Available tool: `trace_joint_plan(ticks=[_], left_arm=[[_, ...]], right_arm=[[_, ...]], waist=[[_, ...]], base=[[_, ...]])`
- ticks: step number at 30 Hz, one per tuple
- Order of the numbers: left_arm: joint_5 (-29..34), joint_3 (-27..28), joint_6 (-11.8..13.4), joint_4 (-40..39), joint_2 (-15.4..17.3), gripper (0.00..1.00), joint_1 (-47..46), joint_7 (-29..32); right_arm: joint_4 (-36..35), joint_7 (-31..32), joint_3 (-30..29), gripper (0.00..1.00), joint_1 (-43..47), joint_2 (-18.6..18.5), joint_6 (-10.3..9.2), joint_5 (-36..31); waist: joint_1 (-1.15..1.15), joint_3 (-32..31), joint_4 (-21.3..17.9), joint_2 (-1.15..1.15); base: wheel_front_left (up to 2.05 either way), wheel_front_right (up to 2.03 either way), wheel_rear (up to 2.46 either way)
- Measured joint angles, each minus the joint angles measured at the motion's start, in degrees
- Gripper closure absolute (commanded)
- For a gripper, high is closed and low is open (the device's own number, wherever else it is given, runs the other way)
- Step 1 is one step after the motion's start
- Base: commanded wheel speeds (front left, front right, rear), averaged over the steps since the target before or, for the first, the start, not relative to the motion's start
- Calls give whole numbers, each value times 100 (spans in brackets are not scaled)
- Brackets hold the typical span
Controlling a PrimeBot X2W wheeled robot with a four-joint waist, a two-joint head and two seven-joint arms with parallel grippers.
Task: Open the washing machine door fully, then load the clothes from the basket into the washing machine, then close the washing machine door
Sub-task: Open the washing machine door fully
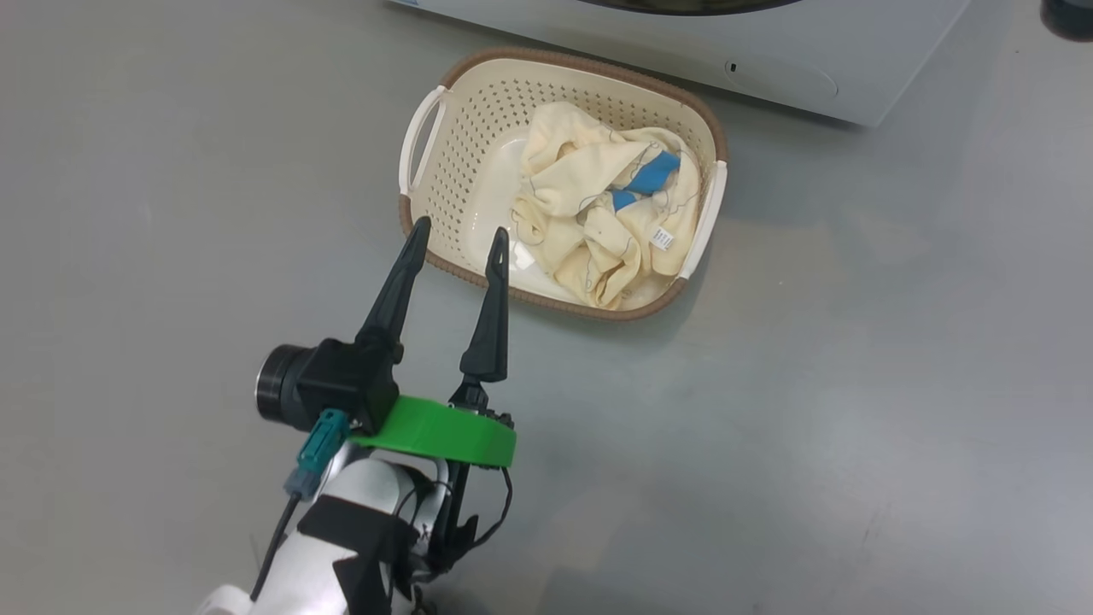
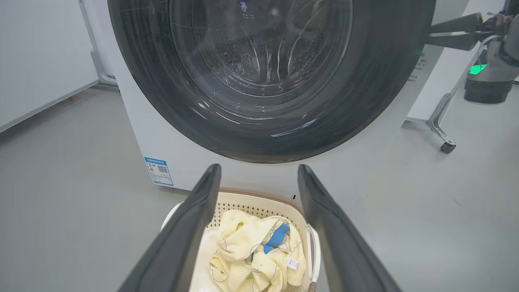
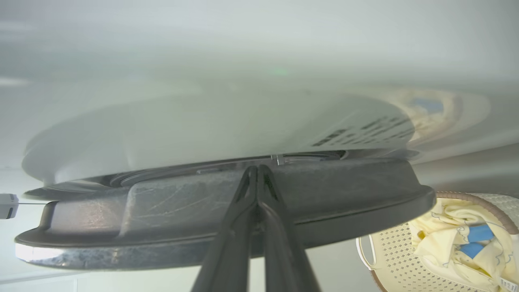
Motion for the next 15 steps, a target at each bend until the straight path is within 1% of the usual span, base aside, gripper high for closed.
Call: trace_joint_plan(ticks=[4, 8, 13, 15], left_arm=[[-1, -24, 8, -7, -1, 0, -64, 0], [-59, -56, 10, -8, -2, 0, -68, 0], [-59, -60, 16, -7, -2, 0, -68, 0], [-59, -60, 56, -8, -2, 0, -69, 0]], right_arm=[[-191, 23, 0, 100, 19, 1, -1, 13], [-426, 321, 51, 100, 108, 1, -20, 101], [-564, 520, 138, 100, 227, 127, -20, 102], [-576, 555, 164, 100, 266, 172, -20, 102]], waist=[[0, 49, 23, 0], [0, 51, 47, 0], [0, 34, 50, 0], [0, 23, 47, 0]], base=[[0, 0, 0], [0, 0, 0], [0, 0, 0], [0, 0, 0]])
